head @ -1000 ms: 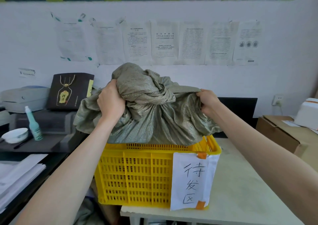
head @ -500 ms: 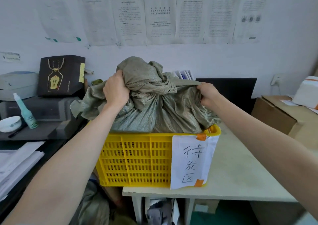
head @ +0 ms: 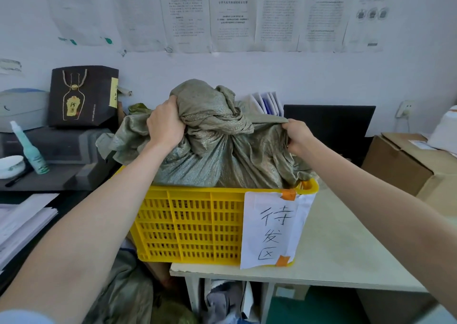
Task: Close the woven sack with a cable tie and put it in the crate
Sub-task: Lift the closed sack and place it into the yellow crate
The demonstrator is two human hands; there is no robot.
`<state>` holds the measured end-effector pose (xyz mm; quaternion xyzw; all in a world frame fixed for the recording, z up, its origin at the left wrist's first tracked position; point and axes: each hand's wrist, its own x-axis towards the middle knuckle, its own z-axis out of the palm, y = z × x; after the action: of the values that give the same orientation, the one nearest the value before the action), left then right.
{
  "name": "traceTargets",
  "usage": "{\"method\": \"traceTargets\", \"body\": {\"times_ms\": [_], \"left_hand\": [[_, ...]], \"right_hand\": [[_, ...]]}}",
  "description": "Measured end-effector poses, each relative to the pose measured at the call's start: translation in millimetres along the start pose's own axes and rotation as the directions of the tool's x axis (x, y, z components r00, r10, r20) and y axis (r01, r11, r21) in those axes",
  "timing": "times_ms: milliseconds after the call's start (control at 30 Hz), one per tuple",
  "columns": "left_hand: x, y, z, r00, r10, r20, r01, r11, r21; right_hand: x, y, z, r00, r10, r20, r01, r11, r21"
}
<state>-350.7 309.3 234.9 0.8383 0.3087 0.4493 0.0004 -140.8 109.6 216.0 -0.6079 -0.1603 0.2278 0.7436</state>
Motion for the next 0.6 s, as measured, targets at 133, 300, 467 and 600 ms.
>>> {"method": "traceTargets", "body": {"times_ms": [133, 300, 467, 600], "left_hand": [[11.1, 7.5, -8.3, 1.0, -0.012, 0.006, 0.012, 1.0, 0.016], [38.0, 10.6, -22.9, 0.992, -0.068, 0.103, 0.059, 0.995, 0.086], [36.3, 3.9, -10.4, 0.979, -0.073, 0.19, 0.052, 0.992, 0.114], [8.6, -6.6, 13.9, 0.976, -0.035, 0.217, 0.027, 0.999, 0.039]], "right_hand": [[14.0, -13.7, 0.9, 0.999, -0.047, -0.004, 0.047, 0.998, -0.049], [23.6, -30.6, 12.4, 0.995, -0.102, -0.01, 0.101, 0.992, -0.082], [21.4, -16.8, 14.2, 0.995, -0.093, -0.026, 0.087, 0.983, -0.161], [13.5, 11.5, 5.5, 0.999, -0.05, -0.02, 0.041, 0.943, -0.331]]}}
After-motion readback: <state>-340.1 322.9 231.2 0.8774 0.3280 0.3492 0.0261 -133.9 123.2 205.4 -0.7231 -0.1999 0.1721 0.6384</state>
